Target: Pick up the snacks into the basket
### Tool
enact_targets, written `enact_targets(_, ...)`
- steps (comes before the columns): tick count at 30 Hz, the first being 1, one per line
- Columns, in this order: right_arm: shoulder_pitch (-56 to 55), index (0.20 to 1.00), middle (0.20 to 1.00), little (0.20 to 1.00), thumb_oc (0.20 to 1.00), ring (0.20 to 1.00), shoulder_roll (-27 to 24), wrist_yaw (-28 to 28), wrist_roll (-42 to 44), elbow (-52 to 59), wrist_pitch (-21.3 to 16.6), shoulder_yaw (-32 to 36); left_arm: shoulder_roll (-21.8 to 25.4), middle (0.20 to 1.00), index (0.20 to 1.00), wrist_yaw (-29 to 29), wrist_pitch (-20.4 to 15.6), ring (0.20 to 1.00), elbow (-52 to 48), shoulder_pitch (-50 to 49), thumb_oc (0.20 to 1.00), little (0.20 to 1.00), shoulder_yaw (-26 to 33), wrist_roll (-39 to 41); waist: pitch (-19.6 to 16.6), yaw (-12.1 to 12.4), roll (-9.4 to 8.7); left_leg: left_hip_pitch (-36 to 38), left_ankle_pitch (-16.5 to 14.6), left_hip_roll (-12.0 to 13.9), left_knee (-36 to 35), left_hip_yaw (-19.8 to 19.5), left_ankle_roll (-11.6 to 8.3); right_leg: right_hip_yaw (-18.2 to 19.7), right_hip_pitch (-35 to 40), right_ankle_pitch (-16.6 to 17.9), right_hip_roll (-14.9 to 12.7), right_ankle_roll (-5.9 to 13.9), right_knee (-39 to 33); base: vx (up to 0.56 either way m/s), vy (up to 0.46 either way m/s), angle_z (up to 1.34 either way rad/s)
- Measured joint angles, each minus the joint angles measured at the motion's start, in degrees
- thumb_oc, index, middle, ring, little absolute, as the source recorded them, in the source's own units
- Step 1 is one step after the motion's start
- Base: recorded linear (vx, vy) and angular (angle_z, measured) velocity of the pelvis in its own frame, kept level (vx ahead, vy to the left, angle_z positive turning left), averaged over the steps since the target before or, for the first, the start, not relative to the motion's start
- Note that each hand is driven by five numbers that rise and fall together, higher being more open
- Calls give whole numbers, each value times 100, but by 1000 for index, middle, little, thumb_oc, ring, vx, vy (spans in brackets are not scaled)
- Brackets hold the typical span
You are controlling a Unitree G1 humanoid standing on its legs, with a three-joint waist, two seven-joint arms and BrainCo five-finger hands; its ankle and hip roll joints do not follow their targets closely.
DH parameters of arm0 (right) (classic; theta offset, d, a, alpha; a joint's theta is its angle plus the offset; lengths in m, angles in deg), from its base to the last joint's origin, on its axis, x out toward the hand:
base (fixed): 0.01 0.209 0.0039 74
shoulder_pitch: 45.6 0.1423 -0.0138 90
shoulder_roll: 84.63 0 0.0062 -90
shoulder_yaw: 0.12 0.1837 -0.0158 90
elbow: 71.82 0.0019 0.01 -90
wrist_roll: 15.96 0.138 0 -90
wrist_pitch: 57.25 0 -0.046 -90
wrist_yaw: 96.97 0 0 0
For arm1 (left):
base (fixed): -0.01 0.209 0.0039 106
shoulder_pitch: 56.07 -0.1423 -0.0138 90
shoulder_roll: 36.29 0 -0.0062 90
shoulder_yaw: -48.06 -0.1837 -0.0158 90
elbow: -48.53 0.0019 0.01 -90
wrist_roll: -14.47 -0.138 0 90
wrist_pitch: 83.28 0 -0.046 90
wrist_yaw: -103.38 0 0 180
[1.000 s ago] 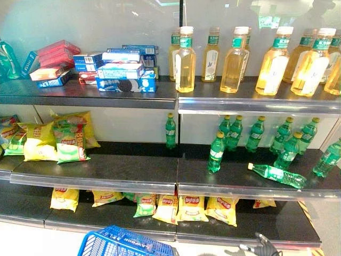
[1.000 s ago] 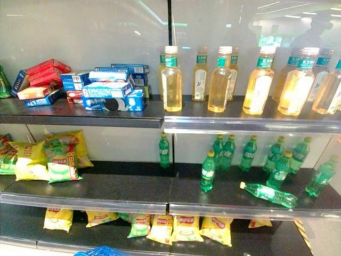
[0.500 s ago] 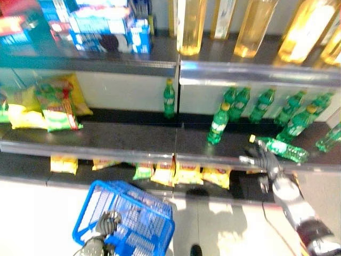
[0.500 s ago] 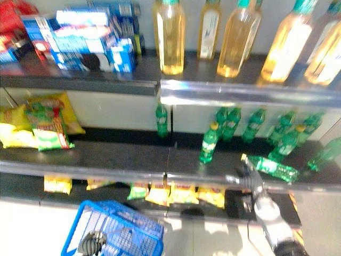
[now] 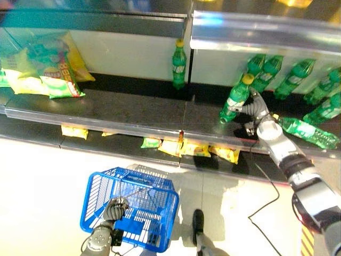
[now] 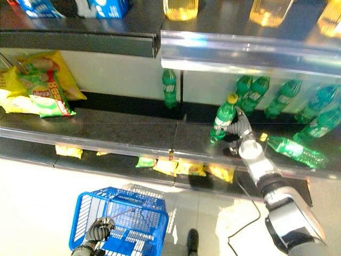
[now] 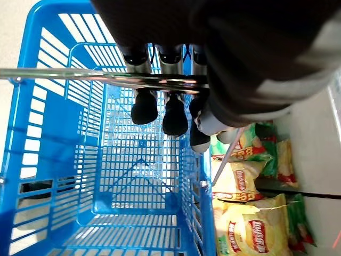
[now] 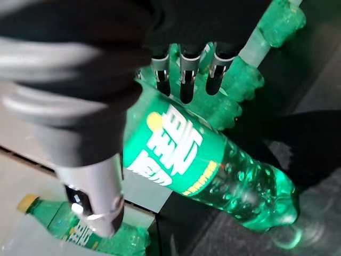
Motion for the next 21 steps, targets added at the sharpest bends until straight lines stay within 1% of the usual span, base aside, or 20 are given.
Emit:
enact_targets(4, 16, 1000, 1000, 1000, 1000, 1000, -29, -4, 8, -97, 6, -199, 22, 200, 200, 0, -9, 200, -16, 30, 200, 200, -62, 19, 19, 74, 22, -131, 4, -9, 24, 3, 2, 7, -153, -6, -1, -7, 54, -16, -14, -1)
enact_targets(6, 16, 1000, 1000, 1000, 1000, 1000, -28, -8, 7, -99, 13, -198, 27, 200, 200, 5, -14, 200, -39, 67, 200, 200, -88, 56, 45, 128, 48, -184, 9, -8, 43, 5, -3, 10, -242, -26, 3, -35, 136, 0, 0, 0)
enact_targets(9, 18, 1000, 1000, 1000, 1000, 1000, -26, -8, 5, -97, 16, -199, 40, 200, 200, 16, -17, 200, -113, 68, 200, 200, -144, 58, 107, 153, 103, -177, 10, -10, 47, -9, -4, -1, -263, -69, -2, -92, 223, -7, -7, 2)
enact_targets(11, 28, 1000, 1000, 1000, 1000, 1000, -23, -27, 5, -99, 17, -199, 44, 200, 200, 31, -18, 200, -143, 77, 200, 200, -164, 57, 152, 157, 124, -177, 10, -15, 53, -15, -4, -4, -264, -70, -7, -93, 237, 0, 0, 0)
enact_targets(12, 30, 849, 849, 849, 849, 849, -20, -57, 6, -97, 17, -198, 44, 200, 200, 32, -17, 200, -149, 94, 200, 200, -174, 57, 179, 157, 138, -179, 11, -20, 58, -17, -3, -5, -271, -77, -13, -92, 250, 0, 0, 0)
enact_targets(13, 30, 558, 558, 558, 558, 558, -15, -63, 6, -98, 17, -197, 43, 200, 200, 33, -18, 200, -154, 98, 200, 200, -176, 57, 186, 154, 146, -180, 12, -21, 58, -17, -2, -5, -274, -80, -16, -89, 252, 0, 0, 0)
enact_targets(14, 30, 200, 200, 200, 200, 200, -5, -66, 5, -96, 17, -198, 44, 200, 200, 33, -17, 200, -164, 97, 200, 200, -176, 57, 193, 149, 158, -181, 12, -24, 58, -16, -1, -4, -276, -82, -17, -88, 255, 0, 0, 0)
enact_targets(21, 16, 200, 200, 200, 200, 200, -4, -156, -31, -75, 24, -192, 44, 200, 200, 32, -17, 200, -176, 104, 200, 200, -180, 55, 204, 139, 176, -175, 12, -26, 86, -63, -1, -26, -385, -256, -42, -122, 577, 2, 2, 3)
